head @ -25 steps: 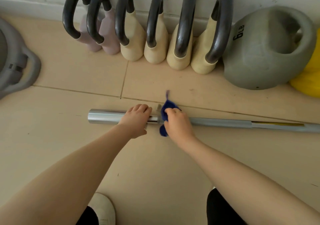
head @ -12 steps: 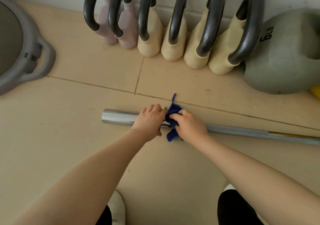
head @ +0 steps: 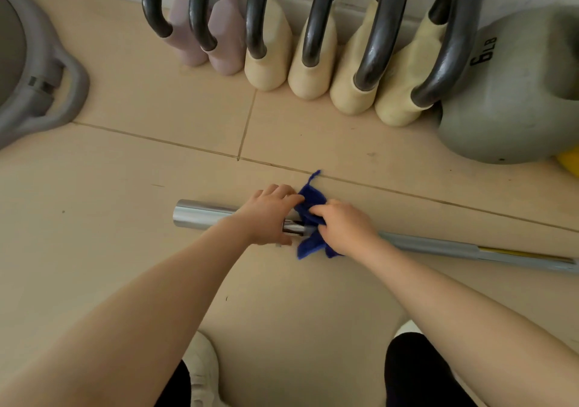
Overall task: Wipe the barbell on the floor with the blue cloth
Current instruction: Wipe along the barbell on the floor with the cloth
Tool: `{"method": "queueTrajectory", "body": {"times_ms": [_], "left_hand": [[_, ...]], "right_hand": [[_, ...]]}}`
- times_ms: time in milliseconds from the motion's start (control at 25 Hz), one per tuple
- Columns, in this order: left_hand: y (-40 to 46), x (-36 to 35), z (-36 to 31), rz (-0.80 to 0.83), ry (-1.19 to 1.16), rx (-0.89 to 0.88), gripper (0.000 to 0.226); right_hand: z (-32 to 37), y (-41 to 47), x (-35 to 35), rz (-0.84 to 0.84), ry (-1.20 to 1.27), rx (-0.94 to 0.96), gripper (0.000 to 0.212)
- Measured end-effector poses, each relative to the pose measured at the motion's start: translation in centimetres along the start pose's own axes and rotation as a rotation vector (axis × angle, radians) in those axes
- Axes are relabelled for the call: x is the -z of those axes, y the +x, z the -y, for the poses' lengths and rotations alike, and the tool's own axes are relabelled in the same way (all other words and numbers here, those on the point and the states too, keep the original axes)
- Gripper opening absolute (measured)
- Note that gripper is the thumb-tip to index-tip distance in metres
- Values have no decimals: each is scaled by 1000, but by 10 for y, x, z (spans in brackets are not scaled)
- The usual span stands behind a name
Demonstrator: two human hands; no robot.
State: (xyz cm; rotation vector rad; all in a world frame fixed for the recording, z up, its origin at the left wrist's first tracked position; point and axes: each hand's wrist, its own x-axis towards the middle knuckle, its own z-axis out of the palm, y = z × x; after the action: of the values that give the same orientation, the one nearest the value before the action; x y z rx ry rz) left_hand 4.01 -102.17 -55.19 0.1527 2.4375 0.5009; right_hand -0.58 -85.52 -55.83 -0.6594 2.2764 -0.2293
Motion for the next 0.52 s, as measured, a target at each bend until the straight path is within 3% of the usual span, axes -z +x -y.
{"method": "queueTrajectory", "body": {"times_ms": [160,360,520], "left_hand": [[-4,-9,6,137,172,-26,89],[-15,-26,1,20,202,-17,81],[-16,-27,3,6,171,9,88]], "right_hand": [[-21,-15,-2,44,-155,-186,14],[17,-7,-11,102,-38,47,25],[-12,-9,12,232,-151,-199,23]]}}
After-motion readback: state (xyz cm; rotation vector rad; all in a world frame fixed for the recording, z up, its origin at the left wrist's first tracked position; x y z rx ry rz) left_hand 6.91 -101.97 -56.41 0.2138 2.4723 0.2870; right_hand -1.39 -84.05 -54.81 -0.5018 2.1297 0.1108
